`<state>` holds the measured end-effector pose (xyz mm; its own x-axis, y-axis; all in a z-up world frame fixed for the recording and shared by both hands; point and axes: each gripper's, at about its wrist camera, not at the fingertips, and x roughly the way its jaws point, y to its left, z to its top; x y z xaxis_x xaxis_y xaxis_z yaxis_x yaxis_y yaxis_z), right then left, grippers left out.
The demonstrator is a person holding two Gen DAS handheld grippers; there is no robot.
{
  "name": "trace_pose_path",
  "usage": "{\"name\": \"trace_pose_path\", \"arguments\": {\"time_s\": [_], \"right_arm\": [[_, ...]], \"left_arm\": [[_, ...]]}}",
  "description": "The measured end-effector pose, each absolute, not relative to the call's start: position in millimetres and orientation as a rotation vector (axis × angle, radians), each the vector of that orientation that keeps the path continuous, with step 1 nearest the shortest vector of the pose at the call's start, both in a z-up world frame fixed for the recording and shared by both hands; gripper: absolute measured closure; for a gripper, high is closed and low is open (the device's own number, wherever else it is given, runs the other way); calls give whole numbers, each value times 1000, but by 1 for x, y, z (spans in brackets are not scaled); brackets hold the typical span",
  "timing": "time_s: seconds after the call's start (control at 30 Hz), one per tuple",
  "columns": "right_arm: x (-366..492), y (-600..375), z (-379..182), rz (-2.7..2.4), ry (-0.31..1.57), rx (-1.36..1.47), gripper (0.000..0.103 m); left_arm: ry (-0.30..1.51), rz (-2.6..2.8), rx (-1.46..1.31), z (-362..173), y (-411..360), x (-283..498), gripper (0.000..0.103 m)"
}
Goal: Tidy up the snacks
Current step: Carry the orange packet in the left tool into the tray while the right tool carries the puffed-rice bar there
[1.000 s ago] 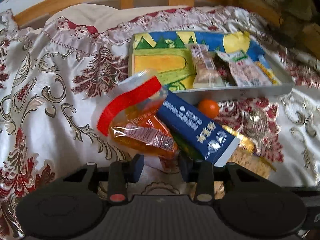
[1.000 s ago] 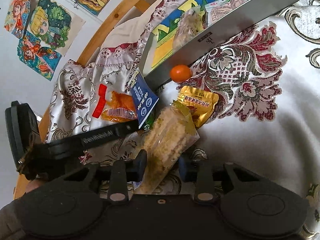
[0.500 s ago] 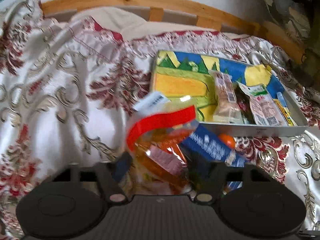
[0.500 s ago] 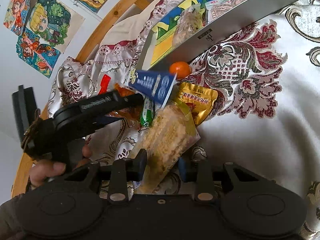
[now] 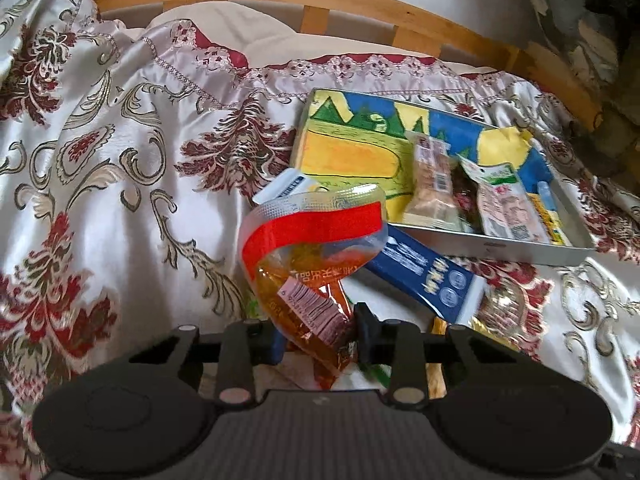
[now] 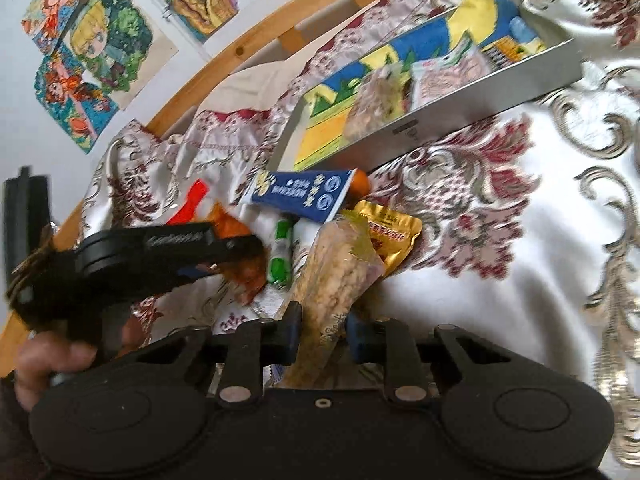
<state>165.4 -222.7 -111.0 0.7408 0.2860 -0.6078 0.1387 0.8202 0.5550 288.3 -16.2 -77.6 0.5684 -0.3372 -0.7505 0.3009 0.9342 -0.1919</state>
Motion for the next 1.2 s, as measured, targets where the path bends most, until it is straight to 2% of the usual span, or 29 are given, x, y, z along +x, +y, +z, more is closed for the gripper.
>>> {"name": "trace_pose_path", "arguments": {"time_s": [0.23,0.73,1.03,1.2], "right_arm": [[142,-246,-96,60,677,678,83],[79,-279,-43,-60,583,662,84],[95,-295,11,-39,544,603,84],[131,-314,21,-16,503,597,84]], "left_arm": [[844,-409,-55,-49,-16,254,67],[752,-412,-111,2,-19,207,66],[713,-376,-188,26,-23,212,66],[747,-384,-175,29,-41,247,66]]}}
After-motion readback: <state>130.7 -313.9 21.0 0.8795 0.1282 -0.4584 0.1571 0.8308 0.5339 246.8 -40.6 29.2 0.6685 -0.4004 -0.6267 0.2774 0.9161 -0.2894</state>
